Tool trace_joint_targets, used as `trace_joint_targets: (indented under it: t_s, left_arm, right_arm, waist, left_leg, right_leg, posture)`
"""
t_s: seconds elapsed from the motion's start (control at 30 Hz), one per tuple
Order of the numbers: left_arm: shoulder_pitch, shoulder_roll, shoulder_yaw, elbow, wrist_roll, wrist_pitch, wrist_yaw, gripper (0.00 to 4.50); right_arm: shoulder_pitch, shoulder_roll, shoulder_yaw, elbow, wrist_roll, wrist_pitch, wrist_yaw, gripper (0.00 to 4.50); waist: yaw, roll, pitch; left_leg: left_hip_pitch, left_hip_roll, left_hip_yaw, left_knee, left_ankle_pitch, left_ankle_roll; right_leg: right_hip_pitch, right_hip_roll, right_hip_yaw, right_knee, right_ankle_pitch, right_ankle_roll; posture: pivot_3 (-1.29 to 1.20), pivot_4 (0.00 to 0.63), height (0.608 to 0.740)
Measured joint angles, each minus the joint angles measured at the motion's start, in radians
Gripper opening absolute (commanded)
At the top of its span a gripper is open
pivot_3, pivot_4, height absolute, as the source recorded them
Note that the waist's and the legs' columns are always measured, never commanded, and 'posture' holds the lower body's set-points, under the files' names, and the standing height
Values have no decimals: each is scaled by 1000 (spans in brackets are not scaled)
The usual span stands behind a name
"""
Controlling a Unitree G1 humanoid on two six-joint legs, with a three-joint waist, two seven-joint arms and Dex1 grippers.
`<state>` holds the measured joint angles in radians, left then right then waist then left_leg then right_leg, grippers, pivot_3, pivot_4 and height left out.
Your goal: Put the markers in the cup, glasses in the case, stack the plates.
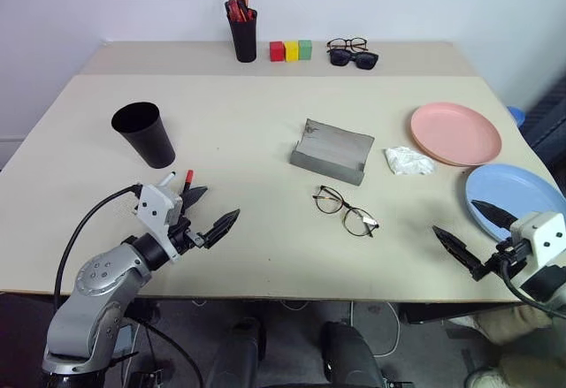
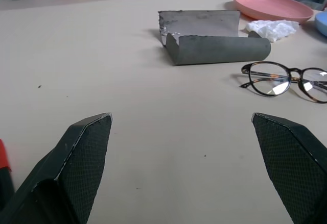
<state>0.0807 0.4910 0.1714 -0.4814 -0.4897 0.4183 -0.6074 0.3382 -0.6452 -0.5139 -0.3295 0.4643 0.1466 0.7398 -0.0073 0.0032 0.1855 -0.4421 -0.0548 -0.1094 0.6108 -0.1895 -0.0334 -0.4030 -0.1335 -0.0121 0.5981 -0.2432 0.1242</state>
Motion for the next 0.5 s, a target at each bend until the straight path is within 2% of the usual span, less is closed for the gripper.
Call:
trace_joint_targets:
  t_s: [0.23,0.5]
  left_arm:
    - [1,-1,0,-1,-2,2,10,4500]
    - [-6,-3,-1,-4,-3,6,27,4500]
  right_arm:
    - [-11,5,2,-35,0,25,-27,4457]
    - [-22,5,3,-30,0,26,-16,4457]
  waist:
    - [23,0,0]
    - [21,-1,0]
  left_leg:
    - [0,-1,4,-2,2,4]
    - [1,0,5,3,0,1]
  right_leg:
    - [-4,1,1,5,0,3]
    - [-2,1,1,10,0,3]
  posture:
    - [0,150,740]
    - [0,150,740]
